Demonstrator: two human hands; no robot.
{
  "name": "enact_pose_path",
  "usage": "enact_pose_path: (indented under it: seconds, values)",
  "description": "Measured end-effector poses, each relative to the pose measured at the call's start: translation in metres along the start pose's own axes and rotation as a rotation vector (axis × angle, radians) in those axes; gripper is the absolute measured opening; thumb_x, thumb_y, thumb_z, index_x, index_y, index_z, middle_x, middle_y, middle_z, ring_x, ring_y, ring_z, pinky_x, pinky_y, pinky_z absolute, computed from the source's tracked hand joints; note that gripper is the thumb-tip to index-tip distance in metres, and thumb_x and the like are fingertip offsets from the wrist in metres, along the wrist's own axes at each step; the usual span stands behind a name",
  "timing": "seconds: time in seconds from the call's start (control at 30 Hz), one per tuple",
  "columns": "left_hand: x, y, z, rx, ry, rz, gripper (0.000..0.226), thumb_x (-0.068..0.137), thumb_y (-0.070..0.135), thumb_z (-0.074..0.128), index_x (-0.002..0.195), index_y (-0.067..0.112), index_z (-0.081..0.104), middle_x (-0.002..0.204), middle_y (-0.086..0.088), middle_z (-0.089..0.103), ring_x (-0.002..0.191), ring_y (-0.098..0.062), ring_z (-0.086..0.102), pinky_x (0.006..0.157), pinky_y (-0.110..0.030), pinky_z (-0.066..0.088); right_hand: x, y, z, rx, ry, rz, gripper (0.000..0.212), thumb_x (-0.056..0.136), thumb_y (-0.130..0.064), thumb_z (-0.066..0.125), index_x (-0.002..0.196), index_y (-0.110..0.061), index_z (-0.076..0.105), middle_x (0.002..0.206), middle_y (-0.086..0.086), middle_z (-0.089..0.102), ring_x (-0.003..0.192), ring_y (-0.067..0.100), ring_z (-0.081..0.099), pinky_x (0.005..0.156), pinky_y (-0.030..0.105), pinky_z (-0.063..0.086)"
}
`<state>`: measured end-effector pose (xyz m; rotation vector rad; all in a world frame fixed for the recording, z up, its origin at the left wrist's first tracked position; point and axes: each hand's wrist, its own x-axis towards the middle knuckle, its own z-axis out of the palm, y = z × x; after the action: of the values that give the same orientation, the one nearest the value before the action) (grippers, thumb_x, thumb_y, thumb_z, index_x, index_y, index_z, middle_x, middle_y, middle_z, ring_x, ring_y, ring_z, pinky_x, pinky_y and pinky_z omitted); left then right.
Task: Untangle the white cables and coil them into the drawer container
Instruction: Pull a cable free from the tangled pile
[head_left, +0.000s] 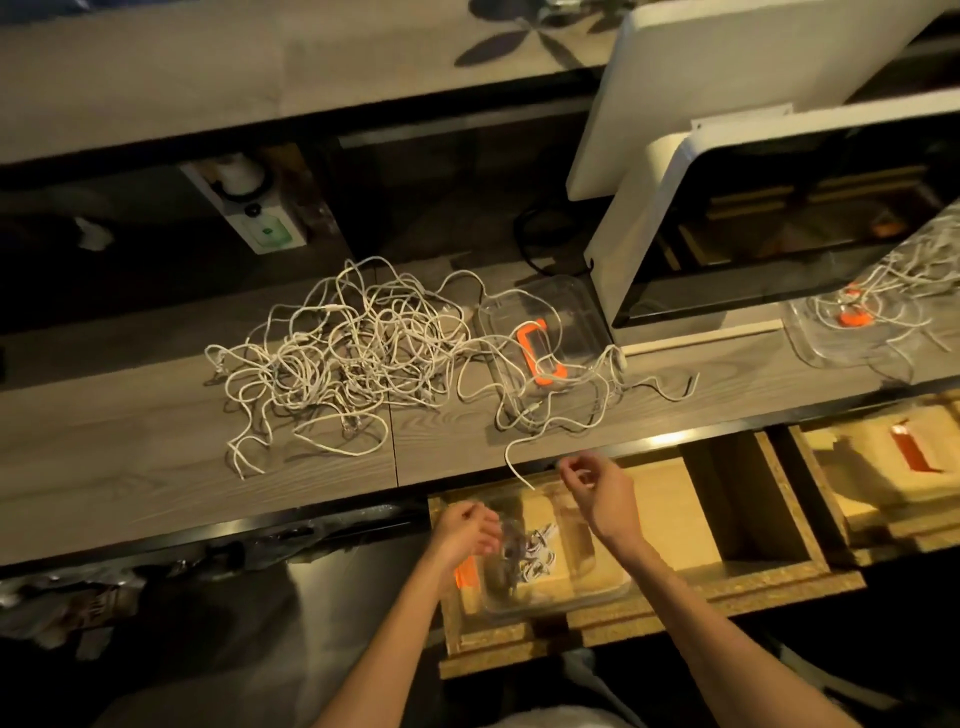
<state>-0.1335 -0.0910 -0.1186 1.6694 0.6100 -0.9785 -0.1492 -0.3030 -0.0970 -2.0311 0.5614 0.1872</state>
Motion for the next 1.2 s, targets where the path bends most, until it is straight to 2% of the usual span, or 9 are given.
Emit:
enact_pose_path:
  seconds: [0.13,0.23,0.4,0.57,0.67,0.73,0.83,1.03,1.2]
  values:
    - [-0.013,0.033,-0.020,0.143,0.054,0.114,0.037,0.110,0.022,0.039,0.090,0.005,0.065,0.071,-0.007,0.068,0.055,-0.011,0.059,0.049,-0.017,0.044,0.043,-0.060,-0.023,-0.054,0.043,-0.250,0.018,0.094,-0.017,0.074,0.111,-0.024,0.070,0.105,-0.005,0.069,0.087,0.003,0.067,0.075,0.009,0.051]
    - [-0.026,0.061,-0.030,0.220,0.052,0.181,0.033,0.109,0.020,0.040,0.092,0.009,0.066,0.075,-0.006,0.068,0.062,-0.012,0.061,0.053,-0.017,0.045,0.074,-0.084,-0.024,-0.298,-0.018,-0.261,0.044,0.092,-0.015,0.075,0.134,-0.024,0.064,0.127,0.005,0.058,0.105,0.019,0.066,0.095,0.028,0.055]
    - [-0.040,0.102,-0.042,0.279,0.066,0.317,0.030,0.108,0.020,0.041,0.089,0.014,0.062,0.076,-0.003,0.069,0.062,-0.011,0.061,0.054,-0.016,0.046,0.099,-0.099,-0.019,-0.583,-0.093,-0.258,0.021,0.094,-0.023,0.073,0.114,-0.027,0.074,0.130,0.007,0.060,0.110,0.020,0.063,0.091,0.023,0.046]
    - [-0.049,0.145,-0.058,0.266,0.105,0.427,0.023,0.107,0.014,0.044,0.095,0.009,0.063,0.078,-0.004,0.067,0.061,-0.011,0.059,0.052,-0.016,0.046,0.097,-0.130,-0.034,-0.465,0.004,-0.392,0.022,0.096,-0.011,0.066,0.112,-0.025,0.070,0.119,0.002,0.067,0.099,0.020,0.070,0.087,0.037,0.058]
    - [-0.063,0.176,-0.070,0.297,0.181,0.579,0.012,0.104,0.020,0.052,0.107,0.013,0.062,0.094,-0.001,0.067,0.081,-0.017,0.067,0.070,-0.026,0.057,0.094,-0.166,-0.059,-0.408,0.103,-0.513,0.014,0.095,-0.017,0.068,0.104,-0.027,0.063,0.100,0.001,0.072,0.089,0.025,0.070,0.073,0.046,0.058]
    - [-0.070,0.200,-0.073,0.324,0.239,0.680,0.014,0.102,0.027,0.056,0.110,0.016,0.060,0.100,0.001,0.066,0.091,-0.019,0.067,0.081,-0.032,0.058,0.093,-0.193,-0.076,-0.360,0.178,-0.633,0.010,0.096,-0.015,0.069,0.100,-0.022,0.063,0.094,-0.001,0.070,0.081,0.018,0.067,0.069,0.041,0.056]
    - [-0.082,0.236,-0.072,0.333,0.309,0.844,0.016,0.099,0.025,0.063,0.111,0.016,0.059,0.099,0.004,0.063,0.089,-0.013,0.063,0.072,-0.012,0.048,0.085,-0.237,-0.099,-0.202,0.222,-0.738,0.009,0.097,-0.010,0.069,0.102,-0.016,0.068,0.095,-0.003,0.070,0.079,0.001,0.066,0.070,0.016,0.053]
    - [-0.108,0.302,-0.069,0.345,0.313,1.114,0.057,0.091,0.028,0.074,0.141,0.017,0.049,0.132,0.011,0.049,0.121,-0.002,0.048,0.093,-0.022,0.046,0.072,-0.310,-0.137,-0.040,0.196,-0.835,0.013,0.096,-0.006,0.069,0.107,-0.013,0.072,0.097,-0.001,0.074,0.083,0.007,0.073,0.072,0.021,0.060]
    - [-0.113,0.328,-0.062,0.528,0.148,1.088,0.029,0.095,0.009,0.066,0.123,0.016,0.062,0.113,0.005,0.071,0.105,0.000,0.062,0.094,-0.016,0.048,0.065,-0.351,-0.159,0.046,0.201,-0.830,0.012,0.097,-0.010,0.069,0.109,-0.009,0.068,0.099,0.002,0.075,0.084,0.008,0.076,0.079,0.027,0.062]
